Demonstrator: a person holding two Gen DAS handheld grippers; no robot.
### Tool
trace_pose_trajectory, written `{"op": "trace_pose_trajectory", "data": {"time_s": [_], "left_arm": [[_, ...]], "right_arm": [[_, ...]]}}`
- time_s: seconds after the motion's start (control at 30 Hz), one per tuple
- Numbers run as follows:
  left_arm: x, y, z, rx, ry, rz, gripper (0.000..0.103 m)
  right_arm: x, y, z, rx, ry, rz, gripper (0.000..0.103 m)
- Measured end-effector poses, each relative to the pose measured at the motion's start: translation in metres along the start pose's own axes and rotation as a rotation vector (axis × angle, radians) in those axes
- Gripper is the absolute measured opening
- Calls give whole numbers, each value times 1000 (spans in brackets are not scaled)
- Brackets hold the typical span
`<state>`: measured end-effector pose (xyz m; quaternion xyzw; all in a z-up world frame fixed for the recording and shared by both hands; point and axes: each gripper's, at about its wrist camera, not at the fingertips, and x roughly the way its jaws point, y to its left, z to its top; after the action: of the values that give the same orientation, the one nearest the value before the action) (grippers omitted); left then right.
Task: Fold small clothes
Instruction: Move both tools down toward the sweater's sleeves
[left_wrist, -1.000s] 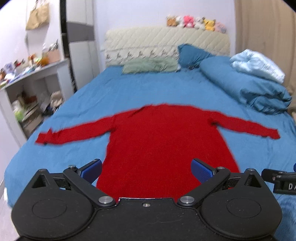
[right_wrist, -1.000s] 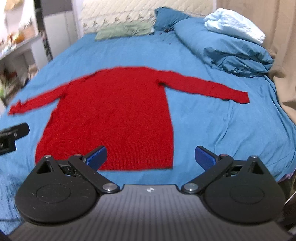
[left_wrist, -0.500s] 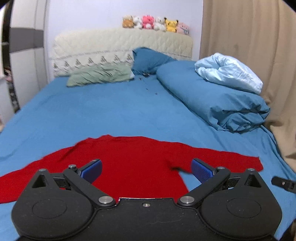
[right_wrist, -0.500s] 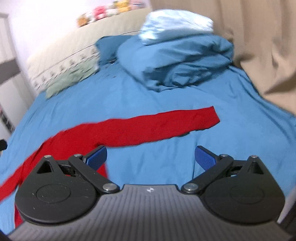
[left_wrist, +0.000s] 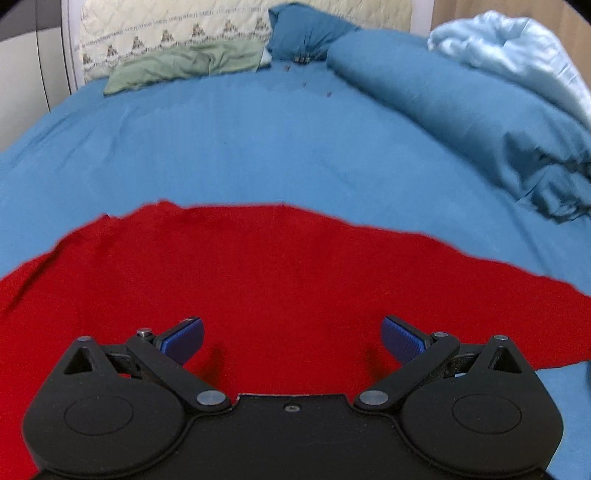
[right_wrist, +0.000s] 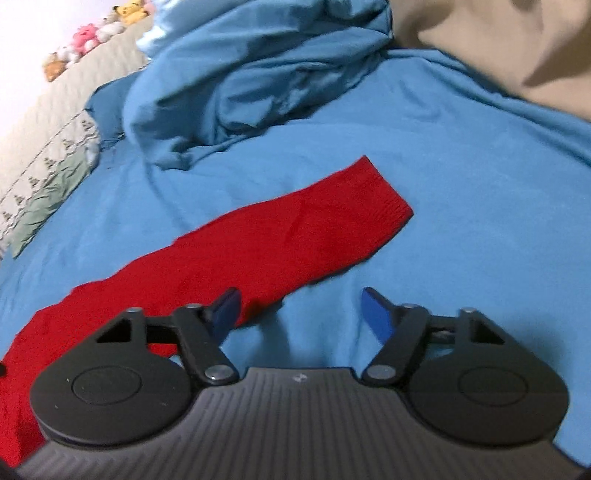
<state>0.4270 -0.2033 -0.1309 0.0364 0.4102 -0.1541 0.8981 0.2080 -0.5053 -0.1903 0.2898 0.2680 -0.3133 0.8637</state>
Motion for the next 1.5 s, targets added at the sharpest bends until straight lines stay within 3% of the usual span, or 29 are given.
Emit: {"op": "trace_pose_trajectory", "data": {"time_s": [0.13,0.27,0.43,0.57,0.73,0.83,0.9,1.0,1.07,1.17,1.27,1.3,1.37,1.4,1.5], "left_arm": [[31,1,-4,-8,35,12,103],[45,-4,-5,18,33,35,103],[30,6,-1,25,7,10,103],[-6,37,7,-30,-61,-16,103],[-52,95,11,-79,-145,46,103],[-72,135,4,-97,-170,71,103],[-79,160,-7,-110,-170,100,103],[-79,191,-32,-122,-132,123,103],[-74,207,-50,-129,-98,122,103],[-66,222,-70,-135,-60,102,103],[-62,221,-81,-123,-57,69,103],[-62,219,-83,-118,-63,57,103],[-59,213,-82,-106,-73,14,103],[-57,208,-82,-97,-78,-13,103],[-49,188,-74,-64,-102,-69,103]], "right_arm": [[22,-2,5,15,-57,-21,66],[36,-2,16,34,-72,-33,25],[22,19,31,-26,-124,-19,20],[-7,77,59,-71,-150,167,20],[-41,213,65,-179,-83,521,20],[-46,301,35,-242,50,745,20],[-36,354,-1,-293,171,849,20],[-9,408,-73,-369,314,838,20],[10,422,-116,-387,398,782,20],[26,425,-152,-404,448,733,20],[27,425,-156,-427,452,735,27],[24,423,-152,-441,447,743,34],[20,421,-136,-455,429,753,83],[12,413,-127,-460,391,752,88],[-8,383,-99,-529,289,720,89]]}}
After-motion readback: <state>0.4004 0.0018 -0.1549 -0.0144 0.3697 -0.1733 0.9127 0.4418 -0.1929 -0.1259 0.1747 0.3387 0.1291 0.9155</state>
